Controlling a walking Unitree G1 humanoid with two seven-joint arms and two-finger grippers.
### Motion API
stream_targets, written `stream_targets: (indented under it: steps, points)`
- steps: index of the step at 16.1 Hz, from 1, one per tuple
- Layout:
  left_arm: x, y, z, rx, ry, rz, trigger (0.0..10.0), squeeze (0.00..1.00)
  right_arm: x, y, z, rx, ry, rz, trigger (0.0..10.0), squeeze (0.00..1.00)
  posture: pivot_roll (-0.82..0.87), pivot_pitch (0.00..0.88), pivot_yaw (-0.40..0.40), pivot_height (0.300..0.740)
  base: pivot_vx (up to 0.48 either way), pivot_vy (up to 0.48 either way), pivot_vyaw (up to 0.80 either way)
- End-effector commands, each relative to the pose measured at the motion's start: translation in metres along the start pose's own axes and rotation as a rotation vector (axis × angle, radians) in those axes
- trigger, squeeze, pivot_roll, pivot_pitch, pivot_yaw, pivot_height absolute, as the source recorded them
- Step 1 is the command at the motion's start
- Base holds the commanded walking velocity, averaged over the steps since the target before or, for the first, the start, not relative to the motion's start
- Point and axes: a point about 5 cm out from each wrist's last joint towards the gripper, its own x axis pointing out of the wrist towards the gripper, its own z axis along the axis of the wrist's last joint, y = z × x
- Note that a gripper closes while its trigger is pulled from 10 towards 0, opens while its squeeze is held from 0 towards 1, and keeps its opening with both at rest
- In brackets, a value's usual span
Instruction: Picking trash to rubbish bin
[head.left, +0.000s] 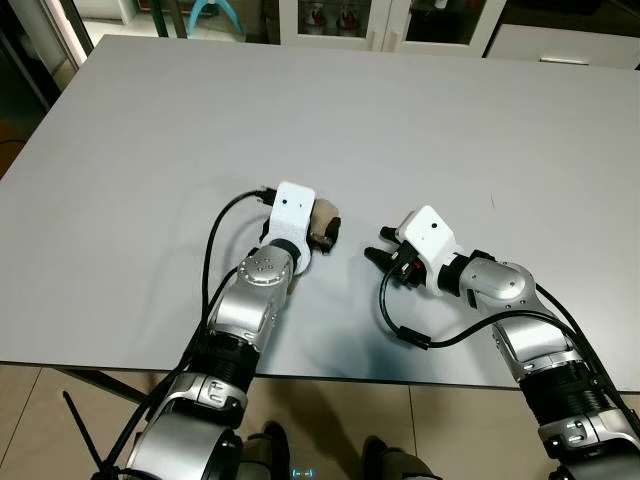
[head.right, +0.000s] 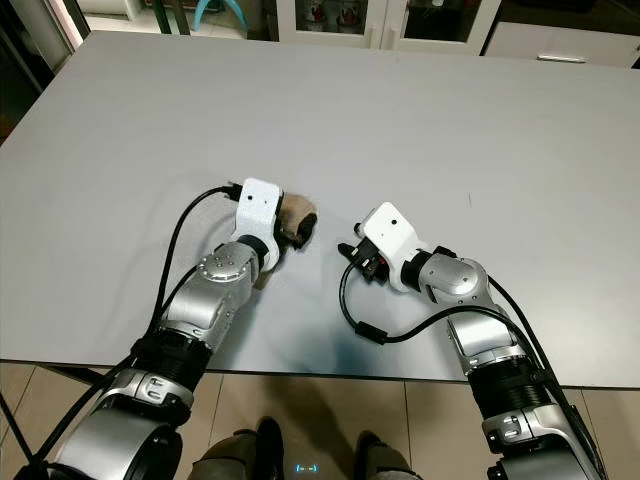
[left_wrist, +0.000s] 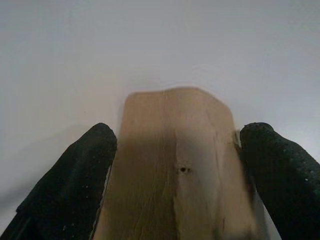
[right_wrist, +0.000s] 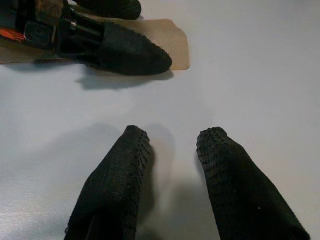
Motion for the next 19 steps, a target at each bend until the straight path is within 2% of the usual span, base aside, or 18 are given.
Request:
stream_targets:
  steps: [1,2,4,5,6,10,19]
  points:
    - [0.001,-0.004,-0.013,-0.009,0.066,-0.022,10.0,0.94,-0.003,0.000,-0.002,0.001,0.009,-0.003,10.0,0.04,-0.13,0.184,0.030,0.740,0.000,0.000,0.00]
    - [0.001,-0.006,-0.022,-0.004,0.106,-0.052,10.0,0.00,-0.003,0.000,-0.002,0.001,0.010,-0.003,10.0,0.04,-0.13,0.184,0.030,0.740,0.000,0.000,0.00]
    - [-0.002,-0.007,-0.038,0.033,0.161,-0.087,10.0,0.00,-0.003,0.000,-0.002,0.002,0.009,-0.002,10.0,0.05,-0.13,0.188,0.031,0.740,0.000,0.000,0.00]
    - [-0.007,-0.006,-0.062,0.059,0.268,-0.129,10.0,0.00,-0.003,0.001,-0.002,0.002,0.008,-0.002,10.0,0.04,-0.13,0.188,0.031,0.740,0.000,0.000,0.00]
    - [-0.009,-0.006,-0.068,0.065,0.297,-0.147,0.0,0.00,-0.004,0.001,-0.002,0.003,0.009,-0.003,10.0,0.04,-0.13,0.188,0.031,0.740,0.000,0.000,0.00]
    - [-0.016,-0.006,-0.079,0.052,0.336,-0.205,0.0,0.00,-0.005,0.001,-0.003,0.005,0.013,-0.004,10.0,0.05,-0.13,0.192,0.033,0.740,0.000,0.000,0.00]
    - [-0.018,-0.004,-0.082,0.011,0.331,-0.204,0.0,0.00,-0.004,0.001,-0.003,0.005,0.015,-0.002,10.0,0.05,-0.13,0.195,0.027,0.740,0.000,0.000,0.00]
